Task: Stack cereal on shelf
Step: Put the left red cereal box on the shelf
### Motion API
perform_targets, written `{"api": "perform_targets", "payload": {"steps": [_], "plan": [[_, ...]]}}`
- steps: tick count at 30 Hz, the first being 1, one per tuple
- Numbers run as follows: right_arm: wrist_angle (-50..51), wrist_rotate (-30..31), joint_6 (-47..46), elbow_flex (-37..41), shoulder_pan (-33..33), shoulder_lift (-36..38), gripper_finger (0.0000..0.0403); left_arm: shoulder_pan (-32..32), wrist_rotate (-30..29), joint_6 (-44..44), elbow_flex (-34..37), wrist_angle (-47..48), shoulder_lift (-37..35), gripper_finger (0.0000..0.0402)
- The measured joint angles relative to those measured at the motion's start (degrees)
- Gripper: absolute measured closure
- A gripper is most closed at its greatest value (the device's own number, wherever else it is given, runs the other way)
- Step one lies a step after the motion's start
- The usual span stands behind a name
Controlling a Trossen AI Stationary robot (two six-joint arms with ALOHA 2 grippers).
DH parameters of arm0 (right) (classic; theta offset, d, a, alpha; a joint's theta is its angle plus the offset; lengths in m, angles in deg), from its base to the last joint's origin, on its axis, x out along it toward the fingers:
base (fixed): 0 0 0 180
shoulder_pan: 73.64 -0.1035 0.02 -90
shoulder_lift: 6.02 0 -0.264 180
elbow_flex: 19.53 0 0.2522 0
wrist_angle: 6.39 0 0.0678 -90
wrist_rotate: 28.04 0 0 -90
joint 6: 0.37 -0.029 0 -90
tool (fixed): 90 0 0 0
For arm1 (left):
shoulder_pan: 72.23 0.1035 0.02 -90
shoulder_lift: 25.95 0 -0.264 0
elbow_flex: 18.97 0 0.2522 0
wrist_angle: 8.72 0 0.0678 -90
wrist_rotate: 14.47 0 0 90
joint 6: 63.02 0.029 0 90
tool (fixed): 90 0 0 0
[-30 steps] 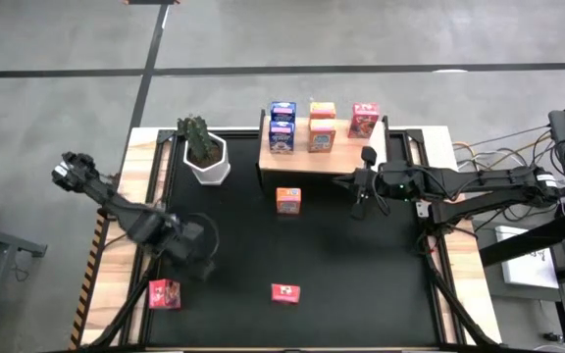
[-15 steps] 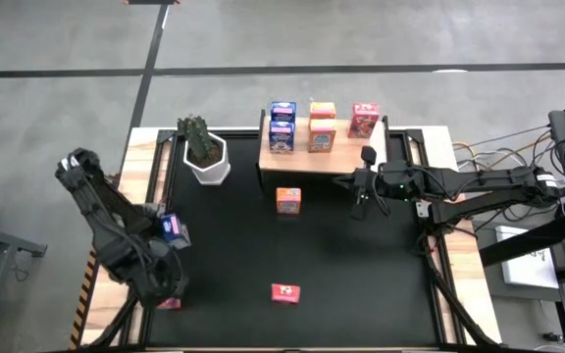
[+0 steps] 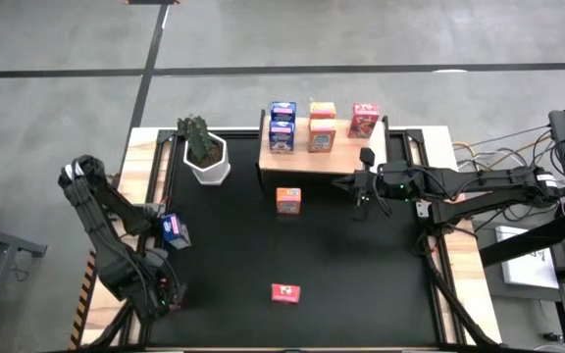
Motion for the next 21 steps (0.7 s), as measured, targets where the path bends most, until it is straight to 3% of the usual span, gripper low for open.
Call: {"api": "perform_targets", "payload": {"steps": [15,21], "plan": [[0.68,-0.42,-2.01,0.38,0.0,-0.02,0.0394,-0.81,0.0,1.19,0.0,0.77,6.33,0.0145],[0.7,-0.46,-2.8,0.67,0.0,-0.02,0.0394,-0.81,0.04,1.89,0.0,-0.18,7.31,0.0182]]}}
